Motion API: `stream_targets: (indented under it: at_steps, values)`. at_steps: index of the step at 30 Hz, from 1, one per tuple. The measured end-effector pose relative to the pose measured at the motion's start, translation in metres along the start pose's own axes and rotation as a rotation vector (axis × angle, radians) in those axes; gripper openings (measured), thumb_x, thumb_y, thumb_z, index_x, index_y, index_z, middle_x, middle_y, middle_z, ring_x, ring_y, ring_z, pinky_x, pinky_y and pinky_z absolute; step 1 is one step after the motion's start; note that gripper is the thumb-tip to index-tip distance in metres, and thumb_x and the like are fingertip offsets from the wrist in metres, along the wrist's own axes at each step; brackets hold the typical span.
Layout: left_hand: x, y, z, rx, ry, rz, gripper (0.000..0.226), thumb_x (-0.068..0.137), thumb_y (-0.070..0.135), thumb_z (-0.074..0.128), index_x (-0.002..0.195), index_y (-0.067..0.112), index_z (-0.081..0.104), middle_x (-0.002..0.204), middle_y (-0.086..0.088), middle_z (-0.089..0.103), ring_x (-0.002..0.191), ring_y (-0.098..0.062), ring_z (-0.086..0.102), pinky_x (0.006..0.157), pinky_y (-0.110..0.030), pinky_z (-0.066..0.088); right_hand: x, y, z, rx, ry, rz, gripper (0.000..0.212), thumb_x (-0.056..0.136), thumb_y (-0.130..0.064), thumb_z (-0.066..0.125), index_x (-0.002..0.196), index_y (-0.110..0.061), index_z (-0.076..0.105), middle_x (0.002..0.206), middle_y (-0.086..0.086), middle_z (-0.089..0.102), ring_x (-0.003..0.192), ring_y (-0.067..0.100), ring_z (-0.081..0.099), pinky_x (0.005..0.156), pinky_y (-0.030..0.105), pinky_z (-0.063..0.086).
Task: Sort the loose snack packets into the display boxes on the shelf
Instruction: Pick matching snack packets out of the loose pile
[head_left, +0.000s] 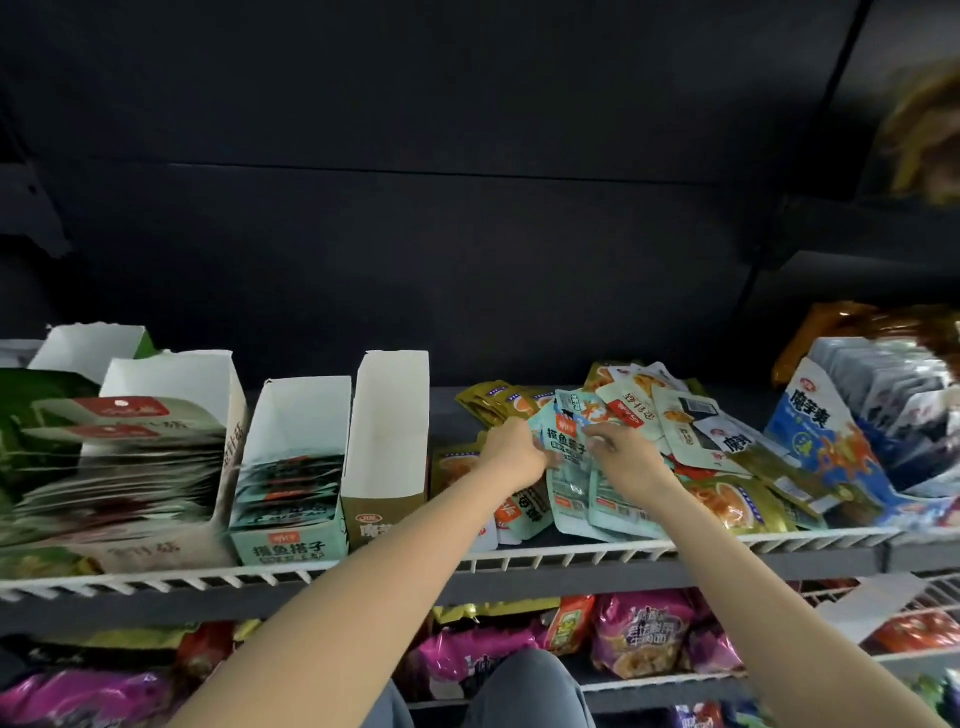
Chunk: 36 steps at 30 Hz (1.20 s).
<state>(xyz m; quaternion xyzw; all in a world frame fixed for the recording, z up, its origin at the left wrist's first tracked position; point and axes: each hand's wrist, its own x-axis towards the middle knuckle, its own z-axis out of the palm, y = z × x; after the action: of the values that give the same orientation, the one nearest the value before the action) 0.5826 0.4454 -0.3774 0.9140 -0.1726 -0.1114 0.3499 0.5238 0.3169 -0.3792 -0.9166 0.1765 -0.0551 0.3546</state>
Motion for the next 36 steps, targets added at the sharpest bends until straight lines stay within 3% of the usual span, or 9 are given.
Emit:
stream_targets:
  at_steps: [4,6,9,15,22,25,29,33,36]
  values:
    - [-0.029,0.006,-0.025,-0.123,0.209,0.339,0.014,0.089,0.019,0.062,0.08,0.011,0.055,0.078,0.001,0.059,0.069,-0.012,0.055,0.063,-0.026,0.044,-0.017,-0.032,-0.009,0.368,0.028,-0.071,0.038,0.096,-0.044,0.043,0.116,-0.016,0.061,0.097,0.003,0.066,0.088,0.015,0.06,0.08,0.026,0.049]
    - [-0.047,0.008,-0.039,-0.122,0.176,0.452,0.01,0.088,0.023,0.064,0.089,0.013,0.063,0.086,0.003,0.066,0.077,-0.007,0.061,0.071,-0.024,0.05,-0.025,-0.051,-0.011,0.558,-0.023,-0.061,0.032,0.094,-0.043,0.049,0.099,-0.016,0.064,0.099,0.008,0.069,0.094,0.021,0.065,0.088,0.039,0.054]
    - [-0.066,0.003,-0.065,-0.089,0.158,0.539,0.02,0.089,0.028,0.062,0.107,0.021,0.065,0.108,0.01,0.066,0.093,0.002,0.057,0.085,-0.018,0.046,-0.036,-0.072,-0.016,0.659,0.064,-0.124,0.021,0.096,-0.023,0.051,0.105,-0.011,0.065,0.104,0.009,0.071,0.093,0.023,0.068,0.089,0.049,0.053]
    - [-0.1,-0.03,-0.134,-0.144,0.467,0.503,0.044,0.085,0.021,0.066,0.126,0.019,0.05,0.115,0.011,0.052,0.105,-0.002,0.052,0.088,-0.013,0.044,-0.063,-0.128,-0.007,0.925,-0.048,-0.302,0.02,0.095,-0.015,0.053,0.111,-0.011,0.063,0.108,0.006,0.071,0.097,0.025,0.069,0.087,0.048,0.054]
    - [-0.131,-0.086,-0.201,-0.013,0.601,0.434,0.008,0.086,0.017,0.065,0.094,0.016,0.061,0.087,0.01,0.064,0.083,-0.003,0.062,0.075,-0.02,0.053,-0.074,-0.202,0.045,0.82,-0.135,-0.47,0.014,0.091,-0.013,0.058,0.099,-0.019,0.067,0.103,0.0,0.072,0.095,0.016,0.069,0.086,0.039,0.056]
    - [-0.139,-0.104,-0.214,-0.015,0.639,0.435,0.029,0.086,0.018,0.066,0.113,0.022,0.055,0.1,0.013,0.061,0.088,0.007,0.054,0.077,-0.004,0.043,-0.07,-0.217,0.067,0.756,-0.173,-0.472,0.015,0.091,-0.014,0.059,0.102,-0.018,0.067,0.103,0.001,0.072,0.097,0.016,0.068,0.089,0.039,0.055]
    - [-0.147,-0.118,-0.222,0.01,0.64,0.448,0.056,0.085,0.02,0.066,0.134,0.024,0.041,0.104,0.015,0.053,0.094,0.003,0.053,0.085,-0.011,0.042,-0.063,-0.214,0.092,0.621,-0.206,-0.437,0.021,0.091,-0.017,0.06,0.11,-0.014,0.067,0.106,0.005,0.071,0.1,0.019,0.067,0.093,0.043,0.052]
    - [-0.151,-0.129,-0.224,0.237,0.529,0.445,0.03,0.091,0.02,0.058,0.12,0.025,0.055,0.098,0.008,0.06,0.087,-0.004,0.058,0.084,-0.024,0.05,-0.061,-0.206,0.098,0.354,-0.18,-0.477,0.023,0.088,-0.013,0.063,0.11,-0.01,0.068,0.106,0.002,0.071,0.099,0.014,0.065,0.092,0.03,0.05]
    - [-0.15,-0.132,-0.224,0.572,0.498,0.454,0.018,0.094,0.03,0.051,0.106,0.025,0.063,0.103,0.009,0.062,0.103,-0.01,0.052,0.093,-0.03,0.04,-0.064,-0.203,0.093,0.195,-0.116,-0.6,0.021,0.086,-0.011,0.065,0.106,-0.016,0.07,0.1,-0.005,0.069,0.094,0.008,0.061,0.084,0.016,0.046]
